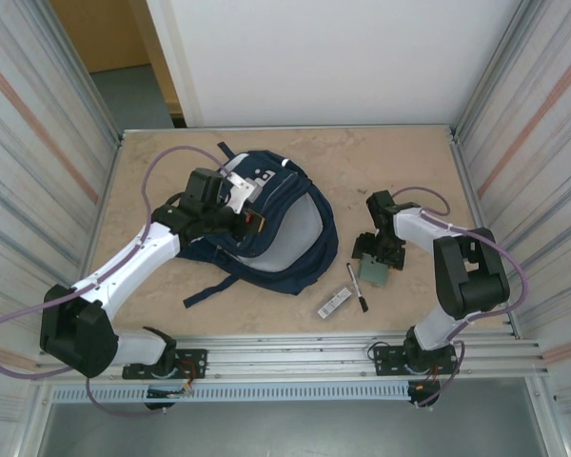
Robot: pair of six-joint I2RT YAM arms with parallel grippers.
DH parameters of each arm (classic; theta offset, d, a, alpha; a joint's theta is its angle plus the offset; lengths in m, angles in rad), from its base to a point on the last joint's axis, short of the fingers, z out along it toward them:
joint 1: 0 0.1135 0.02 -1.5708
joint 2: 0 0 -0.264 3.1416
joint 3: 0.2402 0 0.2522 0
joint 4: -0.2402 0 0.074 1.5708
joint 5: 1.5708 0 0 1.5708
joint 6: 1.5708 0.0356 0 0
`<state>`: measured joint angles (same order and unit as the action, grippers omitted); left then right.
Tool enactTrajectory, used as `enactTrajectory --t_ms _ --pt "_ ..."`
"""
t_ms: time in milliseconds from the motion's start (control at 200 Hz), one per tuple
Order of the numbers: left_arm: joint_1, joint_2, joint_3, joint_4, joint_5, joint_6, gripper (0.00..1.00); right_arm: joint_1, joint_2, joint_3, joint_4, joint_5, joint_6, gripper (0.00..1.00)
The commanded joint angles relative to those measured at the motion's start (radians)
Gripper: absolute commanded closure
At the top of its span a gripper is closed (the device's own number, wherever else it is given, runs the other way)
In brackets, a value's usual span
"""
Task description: Pack books, pencil case, and school supplies into a backpack
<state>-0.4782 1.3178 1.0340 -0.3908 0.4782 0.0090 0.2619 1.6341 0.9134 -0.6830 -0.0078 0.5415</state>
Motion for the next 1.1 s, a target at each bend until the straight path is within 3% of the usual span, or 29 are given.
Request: enactTrajectory --t_ms 0,296,546,747,957,1097 --pt "-0.005 -0.041 -0.007 0.028 0.024 0.003 1.0 0.008 -0.031 -0.012 -0.003 -0.06 0.03 0.2" --pt "-0.004 -0.041 -0.008 0.043 0.034 -0.007 1.0 0.032 -0.27 -0.002 -0.006 -0.198 0.123 0.23" --pt "0.017 -0.055 0.011 0.076 0.091 -0.049 1.0 0.2 -0.329 0.012 0.126 -0.345 0.354 0.24" --pt "0.025 -0.058 0.041 0.065 0.109 -0.056 1.0 0.334 -0.24 0.096 0.29 -0.363 0.545 0.23" --pt "0.03 -0.061 0.046 0.074 0.123 -0.079 1.0 0.35 -0.03 0.231 0.419 -0.323 0.693 0.23" --pt "0.038 -0.078 0.054 0.063 0.123 -0.08 1.0 0.364 0.142 0.345 0.415 -0.379 0.747 0.09"
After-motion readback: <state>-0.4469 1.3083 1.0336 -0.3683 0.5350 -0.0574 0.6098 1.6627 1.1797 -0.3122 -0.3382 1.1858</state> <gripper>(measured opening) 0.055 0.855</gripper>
